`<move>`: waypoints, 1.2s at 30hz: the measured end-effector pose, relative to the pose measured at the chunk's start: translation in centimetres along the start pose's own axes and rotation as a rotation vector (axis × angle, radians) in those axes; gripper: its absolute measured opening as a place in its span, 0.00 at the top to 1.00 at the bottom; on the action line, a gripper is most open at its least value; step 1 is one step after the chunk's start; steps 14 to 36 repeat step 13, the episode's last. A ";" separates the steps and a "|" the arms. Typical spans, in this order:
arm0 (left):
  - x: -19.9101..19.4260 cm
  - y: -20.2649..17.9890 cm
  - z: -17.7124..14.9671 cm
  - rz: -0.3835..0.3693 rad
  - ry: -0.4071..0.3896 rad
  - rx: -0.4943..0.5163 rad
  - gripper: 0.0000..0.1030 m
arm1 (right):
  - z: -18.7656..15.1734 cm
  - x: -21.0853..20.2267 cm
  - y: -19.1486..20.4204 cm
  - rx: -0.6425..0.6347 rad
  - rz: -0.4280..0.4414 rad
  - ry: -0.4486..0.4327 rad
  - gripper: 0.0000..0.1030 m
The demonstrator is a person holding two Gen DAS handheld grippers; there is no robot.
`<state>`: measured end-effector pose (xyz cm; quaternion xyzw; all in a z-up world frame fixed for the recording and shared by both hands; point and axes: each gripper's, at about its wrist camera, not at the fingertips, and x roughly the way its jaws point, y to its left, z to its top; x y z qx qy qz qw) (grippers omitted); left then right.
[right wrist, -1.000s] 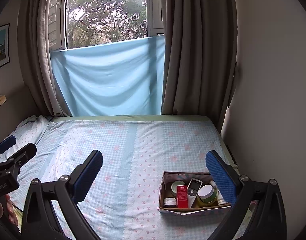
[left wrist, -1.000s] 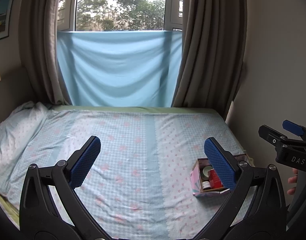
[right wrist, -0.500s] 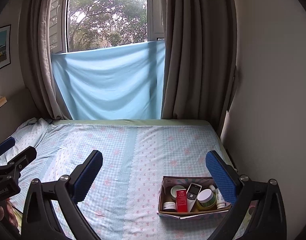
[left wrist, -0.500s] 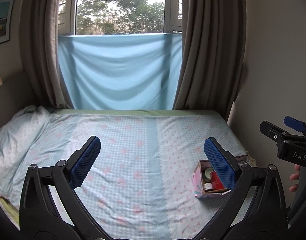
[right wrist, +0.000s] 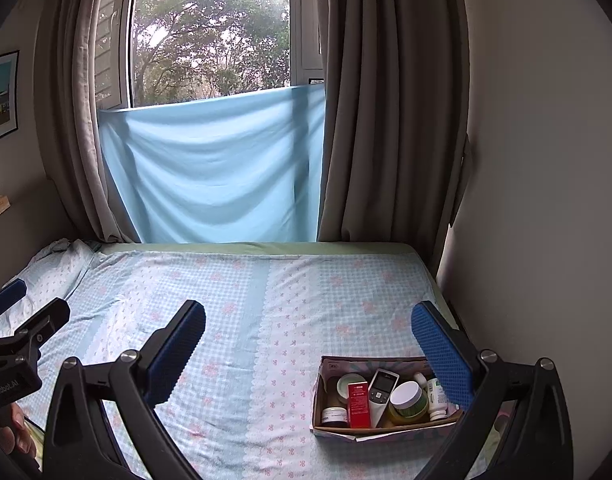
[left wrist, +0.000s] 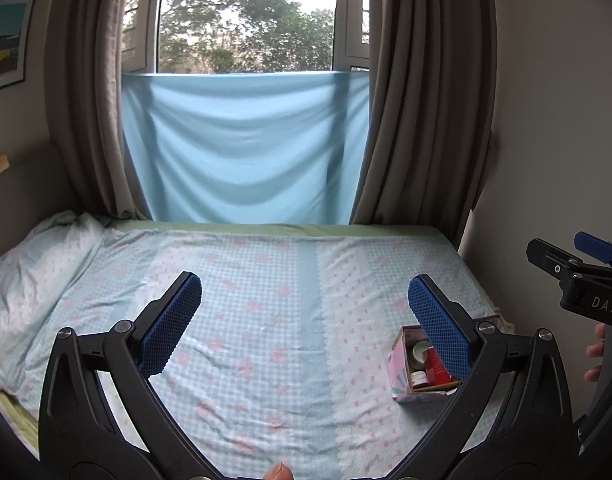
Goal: Organize rigid objects
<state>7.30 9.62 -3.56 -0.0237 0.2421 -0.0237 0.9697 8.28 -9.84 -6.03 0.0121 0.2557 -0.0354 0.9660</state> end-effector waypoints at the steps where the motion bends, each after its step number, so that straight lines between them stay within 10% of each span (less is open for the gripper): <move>1: -0.1 0.1 0.1 0.010 -0.009 -0.006 0.00 | 0.0 0.0 -0.1 0.002 0.000 0.000 0.00; 36: -0.4 0.6 0.3 0.062 -0.041 -0.015 0.00 | 0.1 0.6 0.3 -0.001 0.003 0.008 0.00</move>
